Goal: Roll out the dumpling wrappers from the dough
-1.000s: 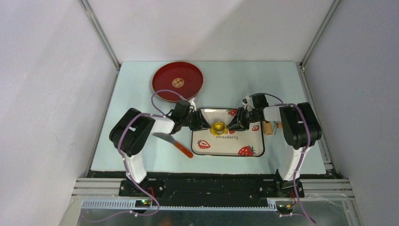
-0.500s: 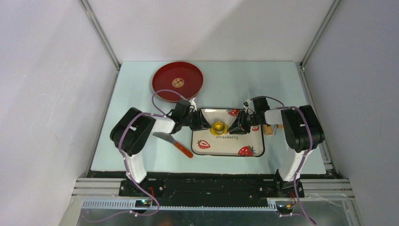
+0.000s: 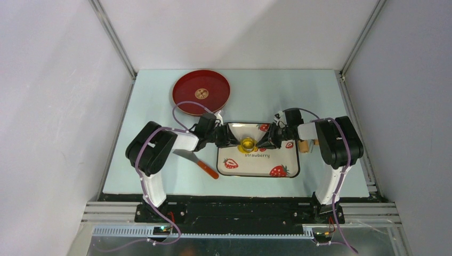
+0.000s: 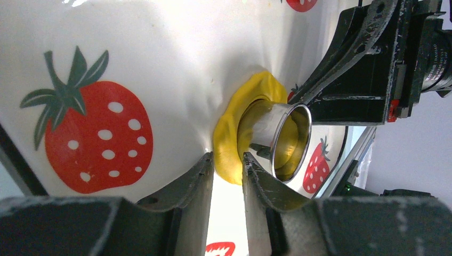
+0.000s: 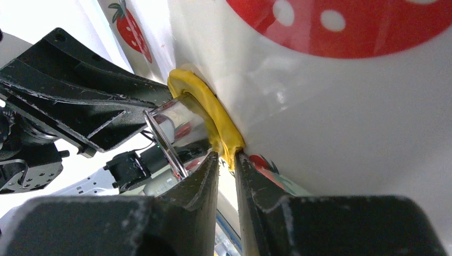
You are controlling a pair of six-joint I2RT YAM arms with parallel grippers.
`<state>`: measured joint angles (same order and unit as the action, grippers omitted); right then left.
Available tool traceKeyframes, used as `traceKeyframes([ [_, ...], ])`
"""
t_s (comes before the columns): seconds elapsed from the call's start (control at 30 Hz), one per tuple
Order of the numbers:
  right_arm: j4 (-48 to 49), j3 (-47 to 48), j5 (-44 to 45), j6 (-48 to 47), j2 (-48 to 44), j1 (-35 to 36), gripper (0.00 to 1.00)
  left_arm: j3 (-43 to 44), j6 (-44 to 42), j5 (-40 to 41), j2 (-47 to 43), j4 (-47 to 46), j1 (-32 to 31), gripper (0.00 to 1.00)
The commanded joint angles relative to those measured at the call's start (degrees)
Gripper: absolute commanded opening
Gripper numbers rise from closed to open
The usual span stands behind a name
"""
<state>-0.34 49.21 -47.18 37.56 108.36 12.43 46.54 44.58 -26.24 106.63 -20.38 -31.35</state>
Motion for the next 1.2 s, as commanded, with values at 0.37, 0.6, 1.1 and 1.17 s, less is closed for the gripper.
traceKeyframes([
  [0.37, 1.24, 2.96, 8.41, -0.92, 2.09, -0.43, 0.05, -1.06, -3.22, 4.25, 3.35, 6.74, -0.21, 0.35],
  [0.6, -1.7, 4.42, 7.55, -1.75, -1.66, -0.65, 0.06, -0.83, -3.27, 4.39, 3.76, 6.76, -0.25, 0.35],
  [1.1, -7.31, 5.64, 8.4, -4.64, -3.5, -1.63, 0.35, -1.18, -3.44, 4.79, 3.89, 6.8, -0.25, 0.35],
  [1.17, -7.62, 4.85, 8.3, -4.56, -4.27, -1.76, 0.38, -1.19, -3.44, 4.81, 3.92, 6.75, -0.14, 0.35],
])
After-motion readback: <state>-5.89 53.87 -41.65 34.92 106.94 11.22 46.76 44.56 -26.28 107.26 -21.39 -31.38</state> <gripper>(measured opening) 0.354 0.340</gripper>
